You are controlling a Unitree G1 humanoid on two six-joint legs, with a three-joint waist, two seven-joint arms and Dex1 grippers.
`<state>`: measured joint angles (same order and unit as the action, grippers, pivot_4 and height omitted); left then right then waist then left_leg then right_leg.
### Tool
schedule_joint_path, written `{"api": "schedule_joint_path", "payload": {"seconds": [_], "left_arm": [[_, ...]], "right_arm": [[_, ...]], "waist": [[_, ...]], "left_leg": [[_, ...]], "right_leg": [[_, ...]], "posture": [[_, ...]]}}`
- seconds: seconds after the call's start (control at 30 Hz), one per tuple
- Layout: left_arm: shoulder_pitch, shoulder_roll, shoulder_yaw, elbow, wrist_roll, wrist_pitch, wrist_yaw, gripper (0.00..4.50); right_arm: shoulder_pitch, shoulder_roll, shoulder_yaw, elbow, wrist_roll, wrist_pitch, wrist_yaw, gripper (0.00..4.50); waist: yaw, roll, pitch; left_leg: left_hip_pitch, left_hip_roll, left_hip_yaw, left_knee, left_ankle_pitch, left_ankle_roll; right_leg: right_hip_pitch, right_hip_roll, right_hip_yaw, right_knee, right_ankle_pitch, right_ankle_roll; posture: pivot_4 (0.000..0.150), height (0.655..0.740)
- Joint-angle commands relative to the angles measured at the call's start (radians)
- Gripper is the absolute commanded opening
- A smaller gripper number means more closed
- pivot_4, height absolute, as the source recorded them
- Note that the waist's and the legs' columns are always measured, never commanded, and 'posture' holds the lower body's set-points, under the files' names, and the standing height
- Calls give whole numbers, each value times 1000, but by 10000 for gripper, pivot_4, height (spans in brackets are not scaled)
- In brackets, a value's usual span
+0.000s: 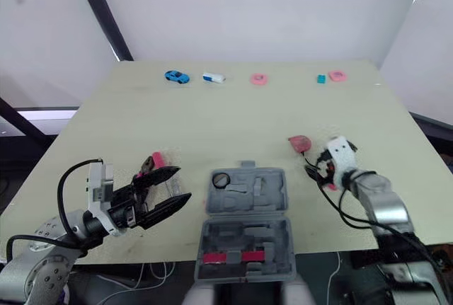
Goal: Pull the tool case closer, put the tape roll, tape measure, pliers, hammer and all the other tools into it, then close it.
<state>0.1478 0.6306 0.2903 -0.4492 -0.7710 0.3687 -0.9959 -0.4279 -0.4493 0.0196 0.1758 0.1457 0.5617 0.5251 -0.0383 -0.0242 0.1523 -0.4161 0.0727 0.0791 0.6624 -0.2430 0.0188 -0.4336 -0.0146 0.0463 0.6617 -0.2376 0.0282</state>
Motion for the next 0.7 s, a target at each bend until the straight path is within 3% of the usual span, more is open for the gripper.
{"api": "schedule_joint_path", "payload": {"seconds": [0.03,0.2,0.5,0.53,0.7], "left_arm": [[-13,13,-3,-13,-14,-14,-33,45000],[4,5,9,-2,-12,-37,-59,45000],[57,-13,16,36,5,-109,-110,45000],[58,-17,11,39,9,-115,-111,45000],[51,-27,-7,52,20,-128,-109,45000]], "right_arm": [[-78,25,-1,125,-30,-38,-39,44669],[-166,66,19,282,-63,-100,-52,44669],[-225,111,28,429,-94,-185,-46,2700],[-226,114,29,436,-98,-190,-43,848],[-219,107,26,436,-103,-198,-29,848]], "waist": [[-1,0,0],[-2,0,0],[-3,0,0],[-3,0,0],[-3,0,0]], "left_leg": [[0,0,0,0,0,0],[0,0,0,0,0,0],[1,0,0,0,0,0],[1,0,1,0,0,0],[1,0,1,1,0,0]], "right_leg": [[0,0,0,0,0,0],[0,0,0,0,1,1],[0,0,0,1,0,1],[0,0,0,1,1,1],[1,0,0,1,0,1]], "posture": [[1500,7400],[1500,7400],[1500,7400],[1500,7400],[1500,7400]]}}
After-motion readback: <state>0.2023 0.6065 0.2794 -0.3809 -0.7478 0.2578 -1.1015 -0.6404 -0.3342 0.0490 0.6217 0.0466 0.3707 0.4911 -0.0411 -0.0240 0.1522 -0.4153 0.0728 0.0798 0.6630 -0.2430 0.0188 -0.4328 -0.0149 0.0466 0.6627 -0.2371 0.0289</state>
